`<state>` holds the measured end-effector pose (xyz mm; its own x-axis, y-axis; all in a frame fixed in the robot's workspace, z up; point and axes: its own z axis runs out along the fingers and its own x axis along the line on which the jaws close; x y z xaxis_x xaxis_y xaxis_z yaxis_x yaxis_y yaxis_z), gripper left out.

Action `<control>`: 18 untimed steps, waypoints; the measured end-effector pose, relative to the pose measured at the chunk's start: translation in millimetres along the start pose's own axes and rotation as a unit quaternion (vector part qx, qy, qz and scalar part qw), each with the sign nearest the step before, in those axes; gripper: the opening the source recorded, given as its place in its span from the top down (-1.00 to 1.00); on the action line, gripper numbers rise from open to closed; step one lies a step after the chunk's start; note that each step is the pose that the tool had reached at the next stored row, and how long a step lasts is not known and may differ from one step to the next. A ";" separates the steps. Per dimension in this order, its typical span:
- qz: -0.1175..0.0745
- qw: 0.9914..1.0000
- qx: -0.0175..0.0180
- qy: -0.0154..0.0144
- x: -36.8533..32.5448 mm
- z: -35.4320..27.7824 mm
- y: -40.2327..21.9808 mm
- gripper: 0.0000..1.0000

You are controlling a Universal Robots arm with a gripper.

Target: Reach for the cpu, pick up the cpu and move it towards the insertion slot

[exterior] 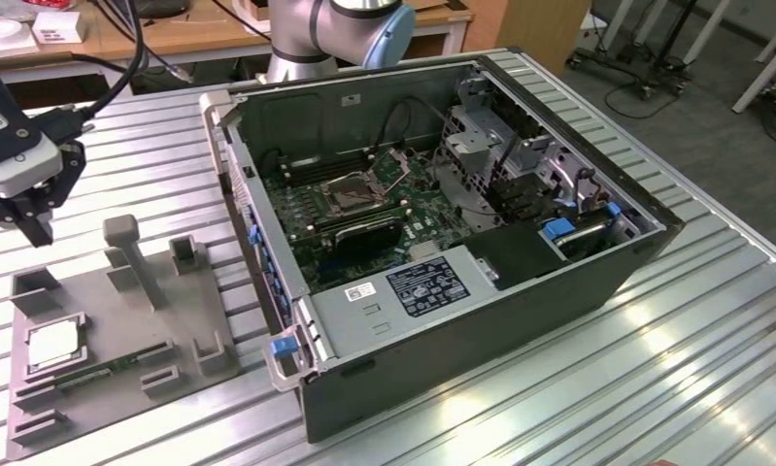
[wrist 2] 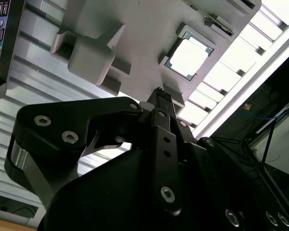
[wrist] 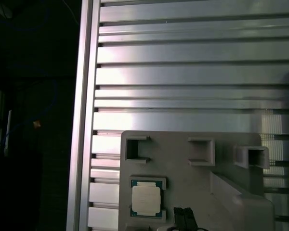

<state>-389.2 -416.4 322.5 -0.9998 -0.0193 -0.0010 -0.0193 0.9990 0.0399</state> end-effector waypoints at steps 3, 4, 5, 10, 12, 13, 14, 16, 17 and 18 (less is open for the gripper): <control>0.000 1.000 0.000 0.000 0.2 0.8 -0.1 0.79; 0.000 1.000 0.000 0.000 0.3 1.0 -0.1 0.79; 0.000 1.000 0.000 0.000 0.7 1.0 -0.1 0.79; 0.000 1.000 0.000 0.000 2.5 1.4 -0.1 0.79; 0.000 1.000 0.000 0.000 3.8 1.6 -0.1 0.79; 0.000 1.000 0.000 0.000 4.1 1.6 -0.1 0.79; 0.000 1.000 0.000 0.000 4.1 1.6 -0.1 0.79; 0.000 1.000 0.000 0.000 4.5 1.7 -0.1 0.79; 0.000 1.000 0.000 0.000 4.8 1.8 -0.1 0.79; 0.000 1.000 0.000 0.000 5.2 1.9 -0.1 0.79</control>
<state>-394.3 -416.5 320.6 -0.9998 -0.0193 -0.0019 -0.0193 0.9990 0.0398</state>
